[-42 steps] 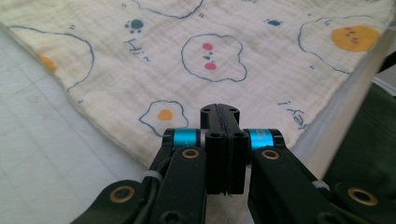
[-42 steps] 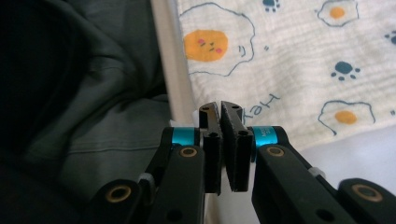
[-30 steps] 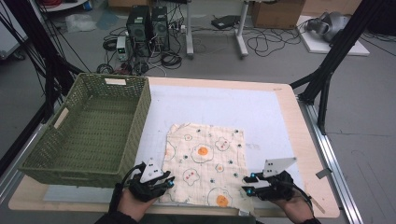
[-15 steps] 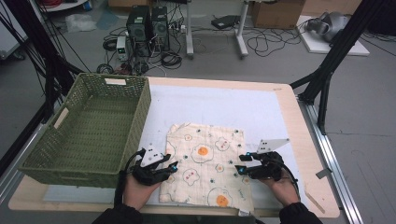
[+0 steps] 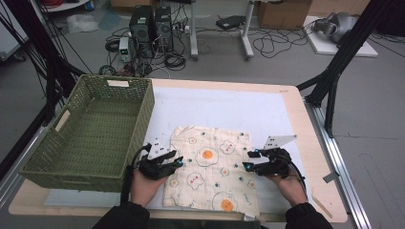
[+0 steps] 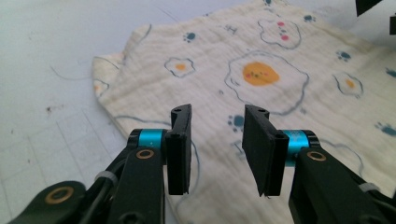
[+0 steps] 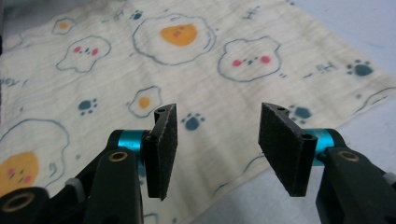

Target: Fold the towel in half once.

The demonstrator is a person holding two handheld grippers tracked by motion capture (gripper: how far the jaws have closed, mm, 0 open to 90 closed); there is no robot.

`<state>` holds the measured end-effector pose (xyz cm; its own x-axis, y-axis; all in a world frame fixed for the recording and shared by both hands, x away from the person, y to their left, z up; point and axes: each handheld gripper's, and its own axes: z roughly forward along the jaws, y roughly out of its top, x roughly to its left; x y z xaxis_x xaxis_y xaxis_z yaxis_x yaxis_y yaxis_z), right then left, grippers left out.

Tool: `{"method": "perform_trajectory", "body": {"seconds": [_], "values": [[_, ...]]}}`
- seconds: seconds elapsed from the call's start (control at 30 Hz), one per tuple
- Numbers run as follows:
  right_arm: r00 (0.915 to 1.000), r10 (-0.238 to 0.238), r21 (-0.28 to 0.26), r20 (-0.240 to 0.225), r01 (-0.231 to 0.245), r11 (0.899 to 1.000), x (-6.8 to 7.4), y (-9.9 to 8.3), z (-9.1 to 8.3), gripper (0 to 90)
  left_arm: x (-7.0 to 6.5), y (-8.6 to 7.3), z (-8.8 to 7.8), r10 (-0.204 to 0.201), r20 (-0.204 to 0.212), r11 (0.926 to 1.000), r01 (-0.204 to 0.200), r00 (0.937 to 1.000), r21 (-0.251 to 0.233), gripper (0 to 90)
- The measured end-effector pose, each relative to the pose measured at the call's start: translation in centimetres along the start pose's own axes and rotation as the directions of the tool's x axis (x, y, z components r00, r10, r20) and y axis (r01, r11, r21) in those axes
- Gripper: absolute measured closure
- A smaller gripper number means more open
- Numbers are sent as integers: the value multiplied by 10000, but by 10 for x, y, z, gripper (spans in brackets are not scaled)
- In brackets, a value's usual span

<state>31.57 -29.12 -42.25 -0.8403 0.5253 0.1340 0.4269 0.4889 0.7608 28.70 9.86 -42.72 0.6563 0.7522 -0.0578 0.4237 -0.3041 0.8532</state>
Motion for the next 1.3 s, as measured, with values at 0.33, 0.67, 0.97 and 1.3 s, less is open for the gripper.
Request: {"method": "perform_trajectory", "body": {"seconds": [0.33, 0.67, 0.97, 1.3], "values": [[9972, -221, 512, 721, 184, 9985, -32, 32, 18, 485, 26, 22, 32, -903, -1116, 9959, 893, 9896, -143, 703], [9899, 374, 905, 1365, -501, 9946, -55, 31, 38, 518, 45, 23, 53, -1750, -2489, 9831, 1828, 9526, 84, 748], [9819, 489, 1041, 1831, -689, 9922, -61, 28, 44, 767, 47, 19, 68, -1765, -2624, 9758, 2037, 9487, 798, 846], [9865, 841, 583, 1402, -930, 9940, -63, 29, 29, 884, 48, 26, 52, -1992, -2399, 9789, 2044, 9501, -31, 883]]}}
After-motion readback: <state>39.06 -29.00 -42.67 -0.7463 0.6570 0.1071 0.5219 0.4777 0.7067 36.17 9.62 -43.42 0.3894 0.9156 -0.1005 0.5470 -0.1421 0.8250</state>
